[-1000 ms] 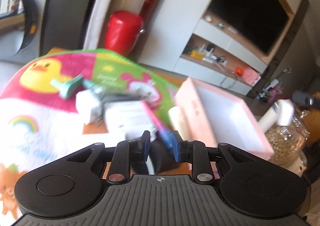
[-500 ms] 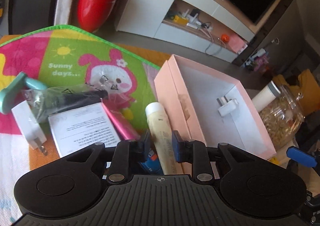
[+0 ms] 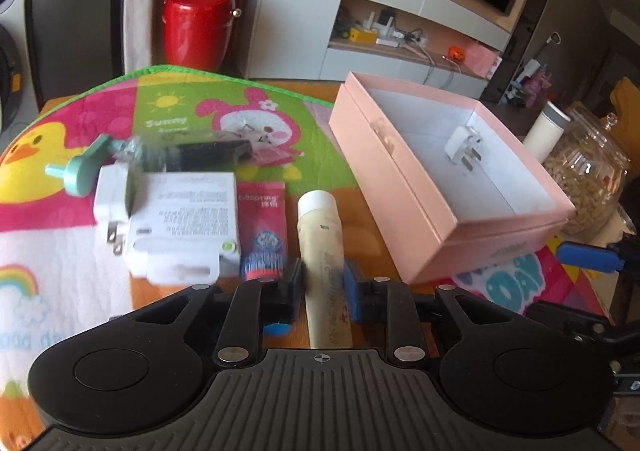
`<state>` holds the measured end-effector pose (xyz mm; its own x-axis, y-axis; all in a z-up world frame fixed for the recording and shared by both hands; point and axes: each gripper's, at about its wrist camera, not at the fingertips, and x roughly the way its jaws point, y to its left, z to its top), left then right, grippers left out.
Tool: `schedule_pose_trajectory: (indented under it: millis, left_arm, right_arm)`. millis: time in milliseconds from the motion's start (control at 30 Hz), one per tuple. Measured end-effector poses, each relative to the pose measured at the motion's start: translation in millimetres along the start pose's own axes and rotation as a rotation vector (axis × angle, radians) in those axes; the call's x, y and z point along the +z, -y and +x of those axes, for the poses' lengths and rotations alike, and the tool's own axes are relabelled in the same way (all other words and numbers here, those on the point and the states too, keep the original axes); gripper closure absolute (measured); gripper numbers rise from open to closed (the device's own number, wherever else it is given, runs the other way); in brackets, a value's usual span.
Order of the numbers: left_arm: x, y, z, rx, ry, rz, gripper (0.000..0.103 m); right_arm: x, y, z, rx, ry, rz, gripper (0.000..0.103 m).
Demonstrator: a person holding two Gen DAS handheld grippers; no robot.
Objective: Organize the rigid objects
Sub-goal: 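Carry the white plug adapter with the right tool into the pink box and release, then grasp the white cream tube with the right tool while the left tool grasps the white charger block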
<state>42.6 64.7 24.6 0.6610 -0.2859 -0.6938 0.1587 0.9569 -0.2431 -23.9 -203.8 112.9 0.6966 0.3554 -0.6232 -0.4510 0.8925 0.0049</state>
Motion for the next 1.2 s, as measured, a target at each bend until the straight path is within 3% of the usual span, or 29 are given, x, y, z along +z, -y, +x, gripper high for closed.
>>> schedule_pose_trajectory:
  millis: [167, 200, 333, 433, 500, 600, 767, 833, 933, 1067, 1200]
  left_arm:
    - [-50, -2, -26, -0.167, -0.073, -0.073, 0.081]
    - [-61, -1, -32, -0.193, -0.053, -0.078, 0.081]
    - [-81, 4, -52, -0.257, -0.077, -0.065, 0.08]
    - [-89, 9, -68, -0.284, -0.091, -0.002, 0.08]
    - [-90, 5, -81, -0.267, -0.083, 0.006, 0.079]
    - [-87, -17, -111, -0.21, -0.003, -0.056, 0.079]
    - [-83, -60, -146, 0.014, 0.117, -0.192, 0.079]
    - [-86, -70, -145, 0.069, 0.113, -0.235, 0.079]
    - [-89, -73, -132, 0.091, 0.078, -0.261, 0.079]
    - [-93, -58, -112, 0.144, 0.046, -0.206, 0.074]
    - [-98, -42, -98, 0.178, 0.033, -0.11, 0.074]
  right_arm:
    - [2, -20, 1, 0.097, 0.008, 0.014, 0.03]
    - [4, -23, 3, 0.118, 0.006, 0.023, 0.03]
    - [12, -38, 17, 0.212, -0.044, 0.07, 0.03]
    - [11, -51, 34, 0.26, -0.101, 0.093, 0.03]
    - [4, -56, 41, 0.252, -0.12, 0.086, 0.03]
    - [-7, -51, 40, 0.21, -0.119, 0.066, 0.032]
    - [-24, -25, 36, 0.075, -0.134, 0.064, 0.037]
    - [-28, -19, 30, 0.1, -0.123, 0.08, 0.037]
    - [-28, -18, 21, 0.18, -0.098, 0.119, 0.037]
    - [-15, -32, 14, 0.268, -0.052, 0.126, 0.033]
    - [0, -58, 25, 0.287, -0.053, 0.09, 0.03]
